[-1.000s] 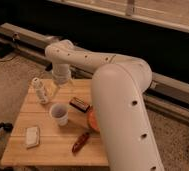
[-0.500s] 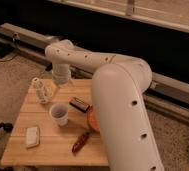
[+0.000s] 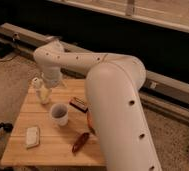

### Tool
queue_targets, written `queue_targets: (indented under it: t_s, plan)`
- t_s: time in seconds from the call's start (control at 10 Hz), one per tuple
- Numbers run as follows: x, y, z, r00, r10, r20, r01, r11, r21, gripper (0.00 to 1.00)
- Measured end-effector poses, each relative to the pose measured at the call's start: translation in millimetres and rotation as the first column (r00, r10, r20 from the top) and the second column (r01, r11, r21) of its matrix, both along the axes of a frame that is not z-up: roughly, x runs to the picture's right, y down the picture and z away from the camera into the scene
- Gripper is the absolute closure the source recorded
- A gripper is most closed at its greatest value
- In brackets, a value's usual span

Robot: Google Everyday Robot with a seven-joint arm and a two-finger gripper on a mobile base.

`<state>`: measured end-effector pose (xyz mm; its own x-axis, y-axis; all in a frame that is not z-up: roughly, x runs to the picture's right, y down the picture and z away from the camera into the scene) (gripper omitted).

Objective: Place the white sponge in the ceramic cup

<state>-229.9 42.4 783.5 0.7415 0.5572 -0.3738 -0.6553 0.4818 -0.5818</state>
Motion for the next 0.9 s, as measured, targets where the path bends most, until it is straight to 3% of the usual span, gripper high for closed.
queue_targets:
  t_s: [0.3, 0.6, 0.9]
  plan:
    - [-56.0, 43.1, -34.8, 0.998, -0.045, 0.053, 0.045, 0.9990, 0.002, 0.20]
    - [-93.1, 84.7, -55.1, 0.992, -0.099, 0.079, 0.101, 0.9948, -0.014, 0.20]
    - [-113.1, 119.8, -35.0, 0.983, -0.171, 0.062, 0.175, 0.9823, -0.067, 0.20]
